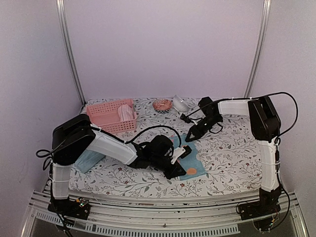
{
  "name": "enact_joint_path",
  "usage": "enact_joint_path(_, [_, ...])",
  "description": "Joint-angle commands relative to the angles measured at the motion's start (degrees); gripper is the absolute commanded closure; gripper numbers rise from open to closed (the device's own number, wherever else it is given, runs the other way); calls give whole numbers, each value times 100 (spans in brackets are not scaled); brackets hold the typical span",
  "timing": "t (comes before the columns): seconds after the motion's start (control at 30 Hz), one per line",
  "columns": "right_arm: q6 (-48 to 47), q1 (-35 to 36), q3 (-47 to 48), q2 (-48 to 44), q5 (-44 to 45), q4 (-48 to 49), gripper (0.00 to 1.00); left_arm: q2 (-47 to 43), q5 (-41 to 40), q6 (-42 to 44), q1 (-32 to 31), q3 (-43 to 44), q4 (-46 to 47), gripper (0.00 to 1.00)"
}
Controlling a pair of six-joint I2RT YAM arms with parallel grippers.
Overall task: Roll the towels
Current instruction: Rotate the towel at the center of the board.
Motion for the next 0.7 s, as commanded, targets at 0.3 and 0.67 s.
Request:
enact_joint_path(0.3, [556, -428, -261, 379, 663, 232, 80, 130, -825, 636, 71, -66, -564, 89])
enact_joint_path(0.67, [-310, -425, -7, -1341, 232, -697, 60, -991, -1200, 1392, 138, 763, -1490, 82])
